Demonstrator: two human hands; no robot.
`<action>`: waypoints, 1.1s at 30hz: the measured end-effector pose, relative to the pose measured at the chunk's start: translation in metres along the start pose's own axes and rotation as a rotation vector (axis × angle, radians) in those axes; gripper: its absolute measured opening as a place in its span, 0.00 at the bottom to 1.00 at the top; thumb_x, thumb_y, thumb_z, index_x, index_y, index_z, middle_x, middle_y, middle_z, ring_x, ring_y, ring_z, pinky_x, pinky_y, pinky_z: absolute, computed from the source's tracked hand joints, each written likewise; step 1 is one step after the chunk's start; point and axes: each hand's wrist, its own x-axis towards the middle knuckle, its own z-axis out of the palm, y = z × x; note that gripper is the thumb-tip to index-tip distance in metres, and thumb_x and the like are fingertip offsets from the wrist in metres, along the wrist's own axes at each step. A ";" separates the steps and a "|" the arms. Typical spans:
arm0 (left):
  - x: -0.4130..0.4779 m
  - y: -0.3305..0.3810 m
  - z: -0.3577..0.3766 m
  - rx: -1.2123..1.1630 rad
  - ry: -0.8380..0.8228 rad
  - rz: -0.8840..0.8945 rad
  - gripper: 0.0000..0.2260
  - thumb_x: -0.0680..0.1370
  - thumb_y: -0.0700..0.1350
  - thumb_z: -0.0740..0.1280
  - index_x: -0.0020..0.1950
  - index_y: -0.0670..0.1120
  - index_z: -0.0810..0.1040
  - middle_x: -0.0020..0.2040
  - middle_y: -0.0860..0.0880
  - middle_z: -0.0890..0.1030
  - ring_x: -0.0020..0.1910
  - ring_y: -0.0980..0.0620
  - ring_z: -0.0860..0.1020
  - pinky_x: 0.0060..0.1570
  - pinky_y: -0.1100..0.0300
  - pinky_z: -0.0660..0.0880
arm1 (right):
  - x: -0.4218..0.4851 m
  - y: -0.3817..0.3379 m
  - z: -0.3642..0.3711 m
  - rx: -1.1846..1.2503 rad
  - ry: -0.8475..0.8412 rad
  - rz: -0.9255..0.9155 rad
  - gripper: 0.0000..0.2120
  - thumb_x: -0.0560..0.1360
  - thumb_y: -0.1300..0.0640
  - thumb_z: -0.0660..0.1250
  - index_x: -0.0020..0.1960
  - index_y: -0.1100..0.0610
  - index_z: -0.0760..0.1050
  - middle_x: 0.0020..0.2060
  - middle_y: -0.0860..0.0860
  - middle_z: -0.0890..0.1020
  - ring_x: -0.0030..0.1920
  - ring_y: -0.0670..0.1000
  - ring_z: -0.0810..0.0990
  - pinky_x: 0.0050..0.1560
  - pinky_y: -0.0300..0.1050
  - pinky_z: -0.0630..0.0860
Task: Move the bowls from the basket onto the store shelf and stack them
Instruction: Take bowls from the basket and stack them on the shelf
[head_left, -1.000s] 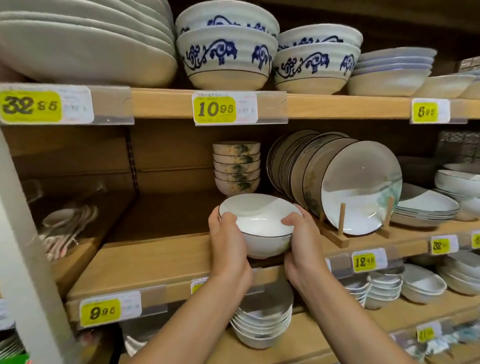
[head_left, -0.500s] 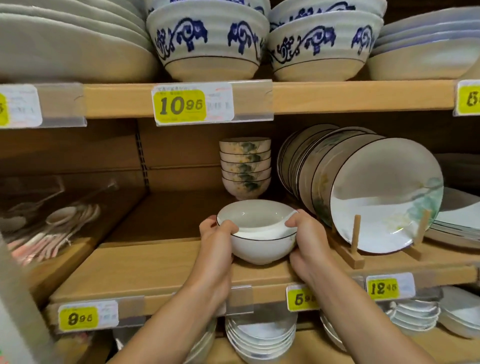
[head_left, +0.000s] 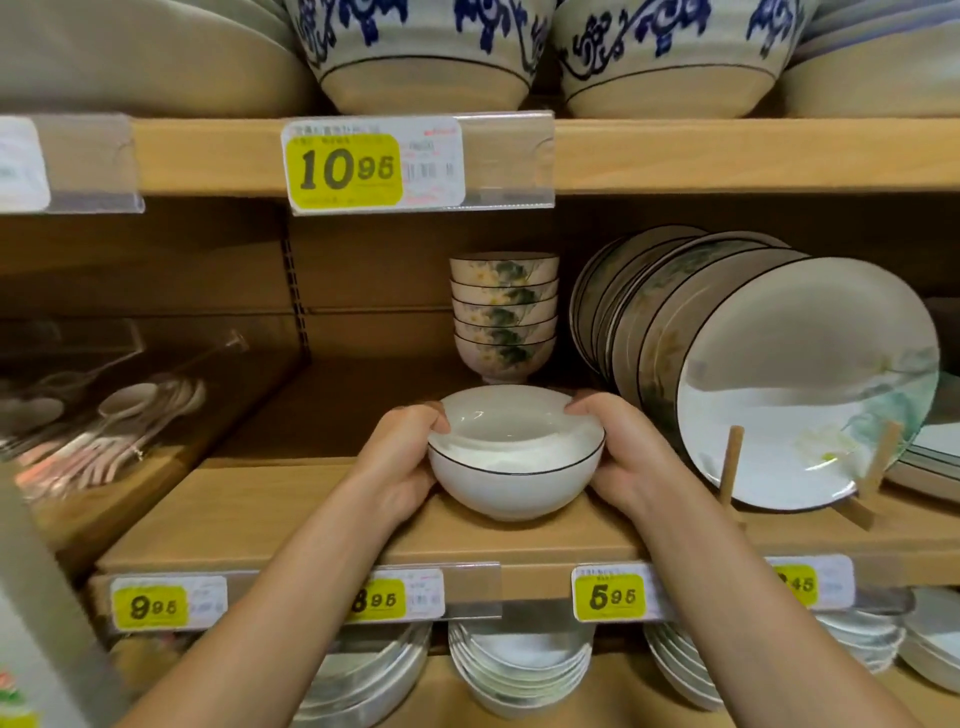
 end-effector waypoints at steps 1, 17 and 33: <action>-0.001 -0.001 0.003 0.007 0.014 0.017 0.15 0.71 0.30 0.57 0.53 0.38 0.77 0.47 0.39 0.81 0.45 0.42 0.80 0.44 0.52 0.78 | -0.003 0.005 -0.003 -0.012 0.013 -0.035 0.13 0.68 0.67 0.63 0.51 0.62 0.79 0.51 0.61 0.84 0.53 0.60 0.82 0.56 0.56 0.78; 0.004 0.005 0.013 0.013 -0.108 -0.003 0.15 0.73 0.28 0.55 0.44 0.41 0.79 0.33 0.45 0.84 0.41 0.45 0.80 0.47 0.52 0.77 | -0.009 0.007 -0.003 -0.069 0.125 -0.105 0.12 0.70 0.66 0.63 0.52 0.59 0.77 0.47 0.59 0.84 0.49 0.58 0.82 0.53 0.54 0.79; 0.000 0.004 0.012 0.106 -0.053 0.026 0.19 0.76 0.32 0.58 0.64 0.41 0.74 0.51 0.42 0.81 0.52 0.44 0.80 0.56 0.49 0.79 | -0.009 0.015 0.001 -0.057 0.120 -0.146 0.18 0.63 0.67 0.60 0.52 0.63 0.75 0.57 0.67 0.78 0.59 0.66 0.78 0.62 0.64 0.73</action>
